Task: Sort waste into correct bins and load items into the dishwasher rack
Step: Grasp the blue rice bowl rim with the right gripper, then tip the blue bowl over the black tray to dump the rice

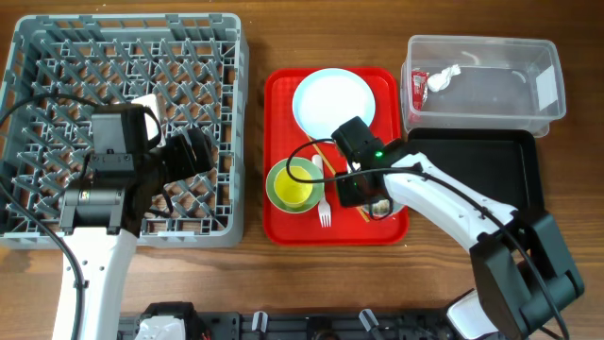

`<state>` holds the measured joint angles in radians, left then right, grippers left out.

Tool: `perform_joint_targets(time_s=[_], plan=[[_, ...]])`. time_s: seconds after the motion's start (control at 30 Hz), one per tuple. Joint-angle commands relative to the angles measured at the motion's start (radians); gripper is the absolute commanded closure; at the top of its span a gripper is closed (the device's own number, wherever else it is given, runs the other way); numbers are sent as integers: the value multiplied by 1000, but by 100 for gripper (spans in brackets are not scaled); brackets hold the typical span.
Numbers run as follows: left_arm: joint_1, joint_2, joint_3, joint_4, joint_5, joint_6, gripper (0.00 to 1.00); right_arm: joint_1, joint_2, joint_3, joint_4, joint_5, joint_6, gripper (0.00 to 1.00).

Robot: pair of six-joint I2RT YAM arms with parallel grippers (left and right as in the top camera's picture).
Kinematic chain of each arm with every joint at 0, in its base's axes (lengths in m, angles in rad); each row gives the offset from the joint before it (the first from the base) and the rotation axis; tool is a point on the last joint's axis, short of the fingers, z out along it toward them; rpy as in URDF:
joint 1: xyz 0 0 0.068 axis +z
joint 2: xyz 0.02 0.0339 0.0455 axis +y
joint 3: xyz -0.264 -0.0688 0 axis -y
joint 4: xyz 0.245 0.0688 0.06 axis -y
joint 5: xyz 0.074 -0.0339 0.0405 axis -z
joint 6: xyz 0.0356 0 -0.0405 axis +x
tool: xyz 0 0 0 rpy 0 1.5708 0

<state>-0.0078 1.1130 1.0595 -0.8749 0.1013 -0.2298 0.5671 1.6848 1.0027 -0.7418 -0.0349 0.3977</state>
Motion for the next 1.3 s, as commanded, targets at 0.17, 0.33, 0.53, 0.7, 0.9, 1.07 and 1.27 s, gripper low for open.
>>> perform_joint_targets(time_s=[0.17,0.33,0.53,0.7,0.9,1.07,1.27], plan=[[4,-4,18,2,-10,13,0,3,-22,14,-24,46,51,95],[4,-4,18,2,-10,13,0,-8,-147,115,-62,47,38,96],[4,-4,18,2,-10,13,0,-74,-227,181,-95,41,61,96],[4,-4,18,2,-10,13,0,-200,-275,181,-103,-54,99,96],[4,-4,18,2,-10,13,0,-460,-267,156,-105,-354,16,96],[4,-4,18,2,-10,13,0,-644,-266,98,-90,-542,-52,96],[4,-4,18,2,-10,13,0,-862,-256,6,-48,-771,-115,96]])
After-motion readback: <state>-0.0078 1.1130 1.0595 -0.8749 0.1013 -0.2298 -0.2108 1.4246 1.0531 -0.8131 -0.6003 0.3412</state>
